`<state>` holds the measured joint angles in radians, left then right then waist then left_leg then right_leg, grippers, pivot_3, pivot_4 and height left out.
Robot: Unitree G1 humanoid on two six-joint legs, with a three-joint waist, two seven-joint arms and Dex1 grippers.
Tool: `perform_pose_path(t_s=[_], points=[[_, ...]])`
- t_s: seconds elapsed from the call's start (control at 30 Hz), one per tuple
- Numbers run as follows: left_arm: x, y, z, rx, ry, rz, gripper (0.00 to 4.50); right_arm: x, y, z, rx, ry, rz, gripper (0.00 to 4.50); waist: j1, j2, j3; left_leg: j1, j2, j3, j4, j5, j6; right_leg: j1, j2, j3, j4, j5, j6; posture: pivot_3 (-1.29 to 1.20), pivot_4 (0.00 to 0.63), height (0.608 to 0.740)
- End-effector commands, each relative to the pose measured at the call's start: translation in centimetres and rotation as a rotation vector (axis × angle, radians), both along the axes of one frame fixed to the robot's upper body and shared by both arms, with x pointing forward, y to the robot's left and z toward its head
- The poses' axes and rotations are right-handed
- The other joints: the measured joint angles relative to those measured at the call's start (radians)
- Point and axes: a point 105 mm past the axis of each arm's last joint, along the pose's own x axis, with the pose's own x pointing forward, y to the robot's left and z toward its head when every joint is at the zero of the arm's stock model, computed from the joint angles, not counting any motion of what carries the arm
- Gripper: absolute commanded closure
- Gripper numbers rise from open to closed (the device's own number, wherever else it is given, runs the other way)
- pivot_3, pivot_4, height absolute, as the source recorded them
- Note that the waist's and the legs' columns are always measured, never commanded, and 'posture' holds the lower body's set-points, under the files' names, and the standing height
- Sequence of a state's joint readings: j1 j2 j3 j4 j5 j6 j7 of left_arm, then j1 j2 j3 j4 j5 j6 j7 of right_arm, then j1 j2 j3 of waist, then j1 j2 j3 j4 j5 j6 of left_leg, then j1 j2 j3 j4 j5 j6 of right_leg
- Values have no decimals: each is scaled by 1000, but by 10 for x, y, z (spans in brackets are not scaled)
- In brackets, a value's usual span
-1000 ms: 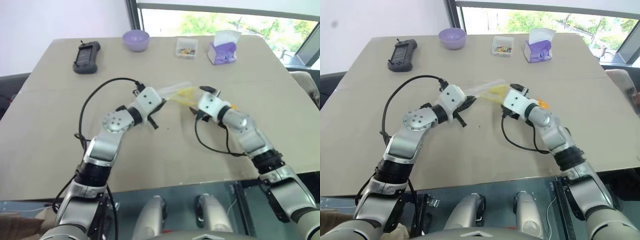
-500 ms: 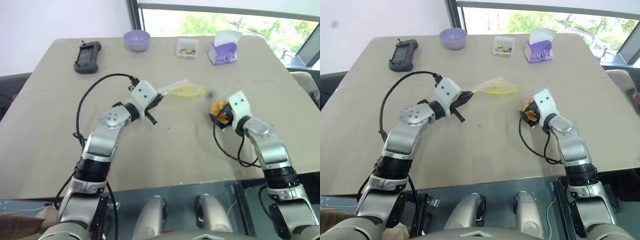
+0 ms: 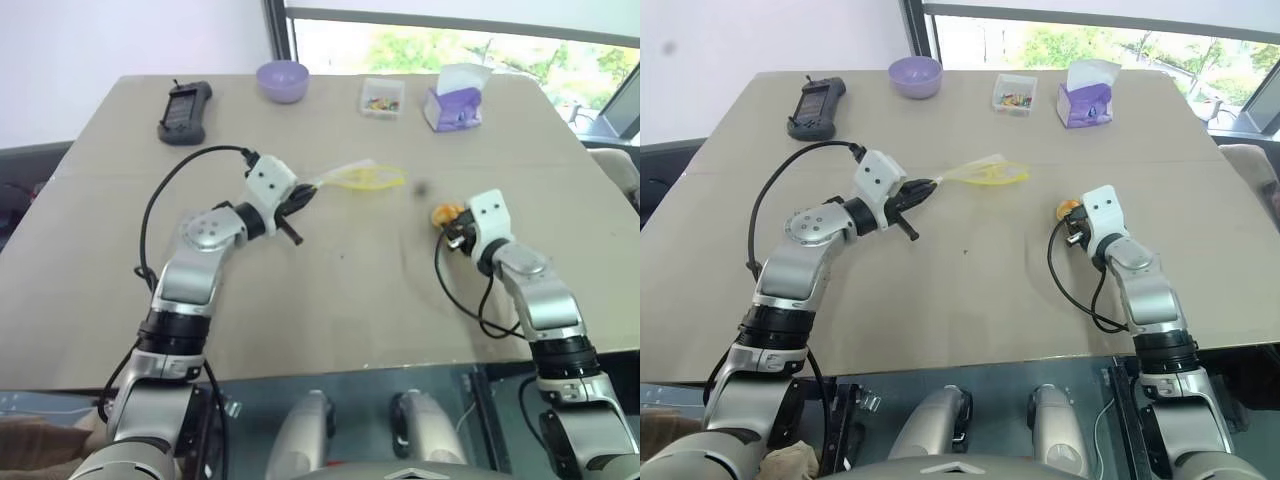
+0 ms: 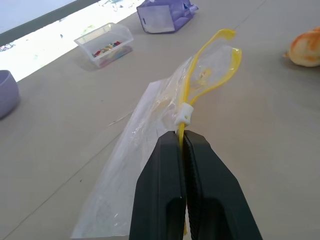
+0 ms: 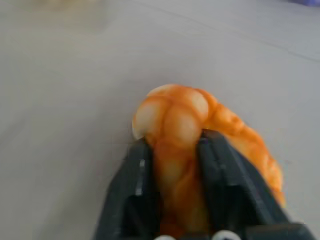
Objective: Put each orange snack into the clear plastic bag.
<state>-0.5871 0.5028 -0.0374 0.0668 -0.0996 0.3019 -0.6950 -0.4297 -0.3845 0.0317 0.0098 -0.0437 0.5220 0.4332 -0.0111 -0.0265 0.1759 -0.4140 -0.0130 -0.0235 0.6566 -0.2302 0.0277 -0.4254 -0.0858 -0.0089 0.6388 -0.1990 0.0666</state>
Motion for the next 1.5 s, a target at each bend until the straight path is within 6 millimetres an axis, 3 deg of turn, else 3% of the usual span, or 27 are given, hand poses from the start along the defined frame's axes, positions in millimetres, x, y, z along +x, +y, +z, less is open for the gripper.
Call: perform_pose_path(t_s=[0.03, 0.23, 0.53, 1.0, 1.5], points=[[-1, -5, 11, -5, -46, -28, 4500, -14, 25, 50, 48, -162, 179, 3779, -3, 0, 0, 0, 0, 0, 0, 0, 0, 0, 0, 0, 0, 0, 0, 0, 150, 740], [-3, -16, 7, 12, -50, -61, 4500, -29, 65, 76, 87, -202, 366, 3779, -3, 0, 0, 0, 1, 0, 0, 0, 0, 0, 1, 0, 1, 0, 0, 0, 150, 740], [-15, -33, 9, 34, -77, -126, 4500, -26, 94, 81, 105, -194, 462, 3779, -2, 1, 0, 0, 0, 0, 0, 0, 0, 0, 0, 0, 0, 0, 0, 0, 150, 740], [-40, -53, 3, 80, -103, -279, 4500, -14, 97, 70, 90, -128, 466, 3779, -2, 1, 0, 0, 0, 0, 0, 0, 0, 0, 0, 0, 0, 0, 0, 0, 150, 740], [-60, -58, -2, 121, -126, -473, 4500, -2, 99, 53, 37, -56, 467, 3779, -3, 1, 0, 0, 1, 0, 0, 0, 0, 0, 0, 0, 0, 0, 0, 0, 150, 740]])
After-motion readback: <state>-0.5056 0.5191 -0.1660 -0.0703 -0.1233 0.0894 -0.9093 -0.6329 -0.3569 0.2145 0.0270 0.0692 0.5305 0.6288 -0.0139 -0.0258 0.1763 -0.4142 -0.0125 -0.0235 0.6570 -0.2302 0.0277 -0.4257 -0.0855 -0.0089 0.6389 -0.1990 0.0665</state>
